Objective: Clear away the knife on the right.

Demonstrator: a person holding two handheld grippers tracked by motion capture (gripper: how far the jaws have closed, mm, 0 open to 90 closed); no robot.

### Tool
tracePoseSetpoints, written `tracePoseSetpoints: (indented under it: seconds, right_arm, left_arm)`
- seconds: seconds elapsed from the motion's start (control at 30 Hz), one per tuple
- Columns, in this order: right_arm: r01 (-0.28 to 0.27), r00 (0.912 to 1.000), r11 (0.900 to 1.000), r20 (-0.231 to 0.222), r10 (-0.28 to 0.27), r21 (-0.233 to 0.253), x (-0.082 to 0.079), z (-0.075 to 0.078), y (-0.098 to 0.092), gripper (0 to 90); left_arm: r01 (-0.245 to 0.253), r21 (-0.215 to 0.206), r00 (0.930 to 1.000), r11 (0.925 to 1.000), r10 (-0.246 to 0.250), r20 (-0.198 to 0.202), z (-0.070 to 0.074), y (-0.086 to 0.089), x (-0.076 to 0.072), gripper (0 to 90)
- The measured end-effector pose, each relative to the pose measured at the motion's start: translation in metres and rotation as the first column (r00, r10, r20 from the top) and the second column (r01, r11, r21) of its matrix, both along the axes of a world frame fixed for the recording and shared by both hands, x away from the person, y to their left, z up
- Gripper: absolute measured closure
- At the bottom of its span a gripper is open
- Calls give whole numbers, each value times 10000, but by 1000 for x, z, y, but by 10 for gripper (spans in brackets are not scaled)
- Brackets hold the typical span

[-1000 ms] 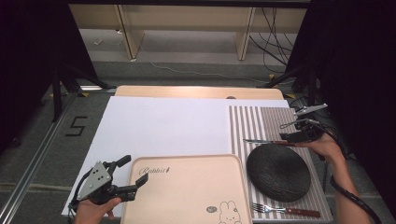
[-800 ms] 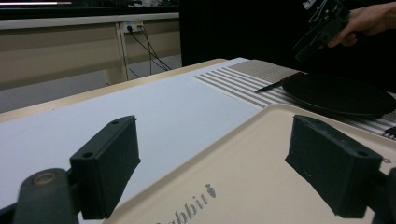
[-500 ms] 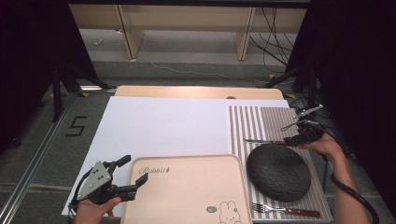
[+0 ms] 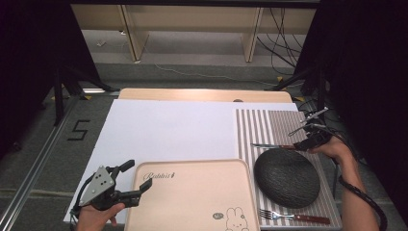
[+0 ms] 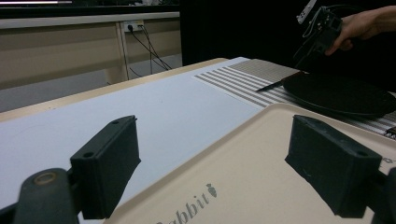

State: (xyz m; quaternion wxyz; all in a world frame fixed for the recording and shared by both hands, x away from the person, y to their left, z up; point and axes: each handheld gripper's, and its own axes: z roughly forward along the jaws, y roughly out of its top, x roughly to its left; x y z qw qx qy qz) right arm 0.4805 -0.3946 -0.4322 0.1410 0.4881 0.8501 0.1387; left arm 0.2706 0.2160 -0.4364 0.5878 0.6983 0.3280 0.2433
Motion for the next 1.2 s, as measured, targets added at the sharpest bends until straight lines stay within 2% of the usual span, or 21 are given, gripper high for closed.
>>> tracePoseSetpoints:
  seconds: [0.03,0.1,0.13,0.17,0.2,0.3,0.33,0.43,0.47,0.53,0.63,0.67,0.7,0.83,0.87,0.9,1.07,1.1,1.13,1.2]
  right_arm:
    - [-56,9999,10000,101,56,13,1,-1,0,294]
    - [41,10000,10000,-58,-41,45,1,-1,0,296]
    - [-207,9998,9998,31,207,-57,3,-2,-2,297]
    - [38,9997,10000,-236,-40,-74,2,-1,0,299]
    - [-23,9995,9999,-314,18,-142,2,-1,-1,301]
    - [-268,9994,9994,-207,264,-205,4,-2,-4,306]
    - [-195,9996,9996,-204,191,-210,4,-3,-4,306]
    - [-144,9986,9995,-508,129,-274,4,-5,-3,308]
    - [-483,9980,9980,-436,465,-396,6,-9,-4,311]
    - [-556,9975,9975,-463,536,-435,6,-10,-4,312]
    - [-578,9966,9972,-612,549,-469,7,-11,-2,316]
    - [-383,9964,9983,-772,349,-431,6,-11,-1,319]
    - [-696,9958,9960,-639,659,-565,8,-12,-2,324]
    - [-767,9958,9956,-538,738,-535,8,-16,-2,330]
    - [-846,9943,9946,-701,803,-594,8,-14,-2,332]
    - [-1033,9929,9926,-657,991,-635,9,-15,-2,336]
    - [-998,9921,9930,-830,945,-627,11,-14,-1,350]
    - [-1127,9906,9914,-858,1068,-669,12,-14,-1,352]
    - [-843,9913,9946,-1062,777,-599,11,-13,1,355]
    - [-948,9901,9937,-1097,878,-598,13,-14,0,366]
  left_arm:
    - [-7,-9,10000,10000,7,-27,0,0,0,161]
    - [-18,-8,10000,10000,18,-40,0,0,0,161]
    - [-18,0,10000,10000,18,-39,0,0,0,161]
    - [-20,2,10000,10000,20,-38,0,0,0,161]
    - [-19,3,10000,10000,19,-40,0,0,0,161]
    - [-9,27,10000,10000,10,-54,0,0,1,161]
    - [-12,29,10000,10000,12,-60,0,0,1,161]
    - [-45,27,10000,10000,46,-62,0,1,1,162]
    - [-62,33,10000,10000,63,-65,0,1,1,162]
    - [-77,34,9999,10000,77,-74,0,1,1,162]
    - [-94,72,9999,9999,94,-84,0,1,1,162]
    - [-60,7,10000,10000,60,-46,-1,1,2,163]
    - [-84,22,9999,10000,84,-72,-1,1,2,164]
    - [-163,86,9998,9998,164,-99,0,2,1,164]
    - [-167,91,9998,9998,168,-95,0,2,1,164]
    - [-172,94,9998,9998,173,-91,0,2,2,164]
    - [-130,52,9999,9999,130,-69,-1,2,2,166]
    - [-132,51,9999,9999,132,-70,-1,2,2,166]
    - [-138,51,9999,9999,138,-72,-1,2,2,166]
    - [-153,48,9999,9999,153,-72,-1,3,2,167]
